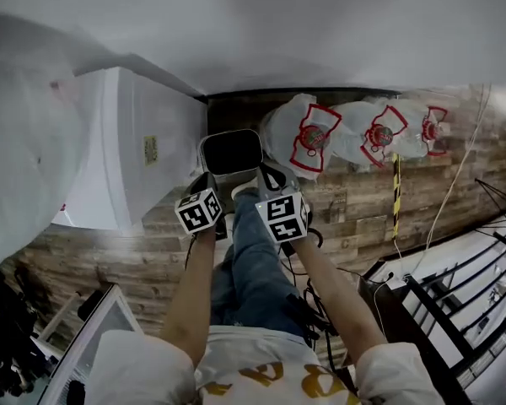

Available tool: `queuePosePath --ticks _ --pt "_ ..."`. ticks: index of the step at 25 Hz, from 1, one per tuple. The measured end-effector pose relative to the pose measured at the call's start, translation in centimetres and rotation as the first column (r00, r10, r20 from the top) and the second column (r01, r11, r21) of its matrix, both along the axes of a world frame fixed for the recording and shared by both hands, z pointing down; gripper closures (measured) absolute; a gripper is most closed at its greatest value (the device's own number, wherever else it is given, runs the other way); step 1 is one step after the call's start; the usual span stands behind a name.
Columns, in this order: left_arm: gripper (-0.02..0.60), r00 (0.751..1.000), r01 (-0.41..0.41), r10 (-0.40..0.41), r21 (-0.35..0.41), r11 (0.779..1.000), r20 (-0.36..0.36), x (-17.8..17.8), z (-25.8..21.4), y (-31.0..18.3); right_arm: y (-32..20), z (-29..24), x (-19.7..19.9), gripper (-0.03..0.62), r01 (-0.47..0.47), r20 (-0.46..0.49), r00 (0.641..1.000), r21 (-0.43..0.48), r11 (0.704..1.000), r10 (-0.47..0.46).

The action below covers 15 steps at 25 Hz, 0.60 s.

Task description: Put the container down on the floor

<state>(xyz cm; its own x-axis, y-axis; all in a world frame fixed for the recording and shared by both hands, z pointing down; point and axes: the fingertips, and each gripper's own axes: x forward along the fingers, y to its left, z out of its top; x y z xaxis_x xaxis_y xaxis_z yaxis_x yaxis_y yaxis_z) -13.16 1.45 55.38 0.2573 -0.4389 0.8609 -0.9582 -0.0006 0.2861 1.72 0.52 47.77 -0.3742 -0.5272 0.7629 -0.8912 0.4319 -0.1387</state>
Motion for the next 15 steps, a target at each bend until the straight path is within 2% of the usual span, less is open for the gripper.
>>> queuePosePath --ticks 7,12,15 --pt "0.581 0.987 -0.098 0.108 0.089 0.991 -0.122 1.8 -7.7 -0.4 -0.6 -5.2 -1.2 0.566 -0.008 0.003 1.0 0.044 0.999 0.008" --pt "0.581 0.971 -0.1 0.138 0.194 0.976 -0.194 2.1 -13.8 -1.3 0.3 -9.3 -1.1 0.566 -0.067 0.057 0.996 0.074 0.995 0.063" --pt "0.581 0.968 -0.093 0.146 0.251 0.963 -0.202 2.1 -17.1 -1.7 0.9 -12.3 -1.4 0.566 -0.082 0.087 0.993 0.106 0.991 0.073"
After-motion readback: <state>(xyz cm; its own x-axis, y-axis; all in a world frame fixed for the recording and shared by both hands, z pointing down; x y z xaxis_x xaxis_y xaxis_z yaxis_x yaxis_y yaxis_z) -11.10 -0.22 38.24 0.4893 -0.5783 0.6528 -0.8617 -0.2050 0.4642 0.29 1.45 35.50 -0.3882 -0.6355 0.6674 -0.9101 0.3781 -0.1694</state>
